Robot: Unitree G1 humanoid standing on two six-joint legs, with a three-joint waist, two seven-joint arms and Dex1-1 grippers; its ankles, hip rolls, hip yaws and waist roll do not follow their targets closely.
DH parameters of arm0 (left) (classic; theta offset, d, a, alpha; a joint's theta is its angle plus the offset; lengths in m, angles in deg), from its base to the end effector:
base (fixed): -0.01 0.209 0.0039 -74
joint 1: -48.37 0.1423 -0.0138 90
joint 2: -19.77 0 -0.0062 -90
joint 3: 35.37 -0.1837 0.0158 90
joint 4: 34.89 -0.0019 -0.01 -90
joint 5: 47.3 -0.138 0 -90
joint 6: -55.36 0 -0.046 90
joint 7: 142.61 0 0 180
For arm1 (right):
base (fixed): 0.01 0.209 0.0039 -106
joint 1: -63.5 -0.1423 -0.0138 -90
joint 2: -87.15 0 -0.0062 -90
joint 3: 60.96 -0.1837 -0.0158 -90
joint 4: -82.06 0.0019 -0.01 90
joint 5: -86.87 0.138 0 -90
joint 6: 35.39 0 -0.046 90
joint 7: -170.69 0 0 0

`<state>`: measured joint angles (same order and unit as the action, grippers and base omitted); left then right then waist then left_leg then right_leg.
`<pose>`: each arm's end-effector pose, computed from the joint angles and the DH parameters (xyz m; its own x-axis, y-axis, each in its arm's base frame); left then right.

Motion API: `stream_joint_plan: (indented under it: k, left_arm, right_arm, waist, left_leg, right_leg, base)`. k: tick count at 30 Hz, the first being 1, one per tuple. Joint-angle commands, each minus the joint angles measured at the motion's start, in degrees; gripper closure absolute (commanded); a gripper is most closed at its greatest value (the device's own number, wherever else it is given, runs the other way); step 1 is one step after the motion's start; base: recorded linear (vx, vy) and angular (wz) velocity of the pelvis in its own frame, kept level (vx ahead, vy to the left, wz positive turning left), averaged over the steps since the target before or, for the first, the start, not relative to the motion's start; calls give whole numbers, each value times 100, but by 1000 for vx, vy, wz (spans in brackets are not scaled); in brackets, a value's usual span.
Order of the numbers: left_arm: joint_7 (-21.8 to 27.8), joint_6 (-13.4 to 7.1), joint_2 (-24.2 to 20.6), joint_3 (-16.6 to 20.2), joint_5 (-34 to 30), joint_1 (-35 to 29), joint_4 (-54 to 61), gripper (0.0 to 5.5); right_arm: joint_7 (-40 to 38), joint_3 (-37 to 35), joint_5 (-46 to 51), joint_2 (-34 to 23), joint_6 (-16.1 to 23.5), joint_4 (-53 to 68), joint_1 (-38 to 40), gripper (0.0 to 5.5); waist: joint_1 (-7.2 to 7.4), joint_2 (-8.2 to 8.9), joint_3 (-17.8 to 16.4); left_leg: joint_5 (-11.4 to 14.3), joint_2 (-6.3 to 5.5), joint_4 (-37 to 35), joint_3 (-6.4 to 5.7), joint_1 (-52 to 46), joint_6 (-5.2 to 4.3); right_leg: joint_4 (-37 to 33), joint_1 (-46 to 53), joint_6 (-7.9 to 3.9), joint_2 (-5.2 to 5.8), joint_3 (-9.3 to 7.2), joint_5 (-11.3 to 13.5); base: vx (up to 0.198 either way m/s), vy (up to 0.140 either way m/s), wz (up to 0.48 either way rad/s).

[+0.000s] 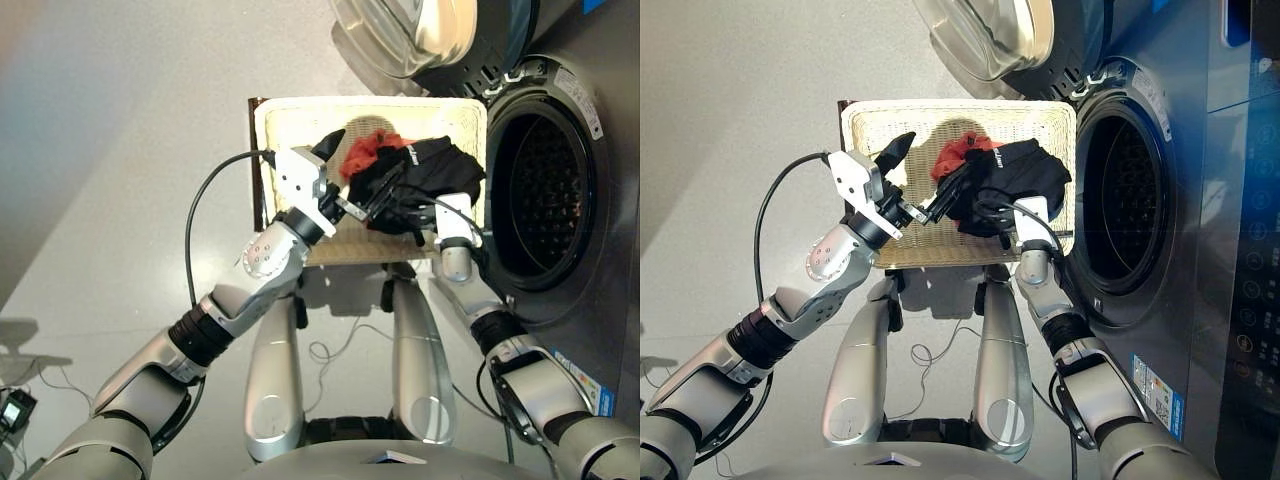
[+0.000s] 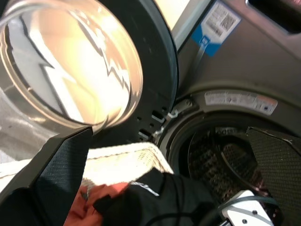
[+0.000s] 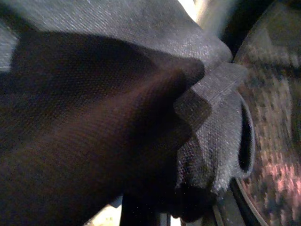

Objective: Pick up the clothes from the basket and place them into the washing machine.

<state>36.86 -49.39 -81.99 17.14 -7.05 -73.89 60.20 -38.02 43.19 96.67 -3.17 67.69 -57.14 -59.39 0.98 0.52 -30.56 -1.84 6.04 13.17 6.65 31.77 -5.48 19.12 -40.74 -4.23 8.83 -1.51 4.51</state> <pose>0.2485 0.0923 0.1493 0.6283 -0.6350 0.4495 0.6998 0.7137 0.0301 0.2973 -0.1740 0.0402 0.9386 -0.3441 0.0234 0.3374 0.9020 -0.2693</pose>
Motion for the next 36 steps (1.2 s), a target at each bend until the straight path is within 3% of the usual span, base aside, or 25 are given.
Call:
stream_joint_plan:
  k: [1,16,28,36]
  left_arm:
    - [-102,-483,86,33,-273,-102,931,0]
    - [-199,-439,204,-96,-183,-239,786,0]
    - [-193,-408,133,-128,20,-220,852,0]
    - [-335,-347,91,-97,74,-259,843,0]
  right_arm:
    - [-489,-447,487,-119,446,203,-83,550]
    - [-1606,-2154,2014,-976,1319,-105,-912,550]
    - [-1757,-2518,2762,-2283,1412,-582,-1546,550]
    - [-1796,-2591,3333,-2729,1570,-748,-1861,550]
  waist:
    - [-4,-214,77]
    - [-81,-294,77]
    - [-191,-388,77]
    - [-196,-403,77]
  left_leg:
    - [356,-125,480,-36,264,186]
    - [441,-235,621,-172,448,184]
    - [565,-264,1148,-254,1164,173]
    - [737,-217,1748,-271,1669,167]
  right_leg:
    - [39,354,-466,76,143,-283]
    - [183,273,-509,157,69,-379]
    - [766,-426,-475,191,146,-568]
    - [1392,-949,-386,178,217,-752]
  base:
    - [0,0,0]
    - [0,0,0]
    - [0,0,0]
    - [0,0,0]
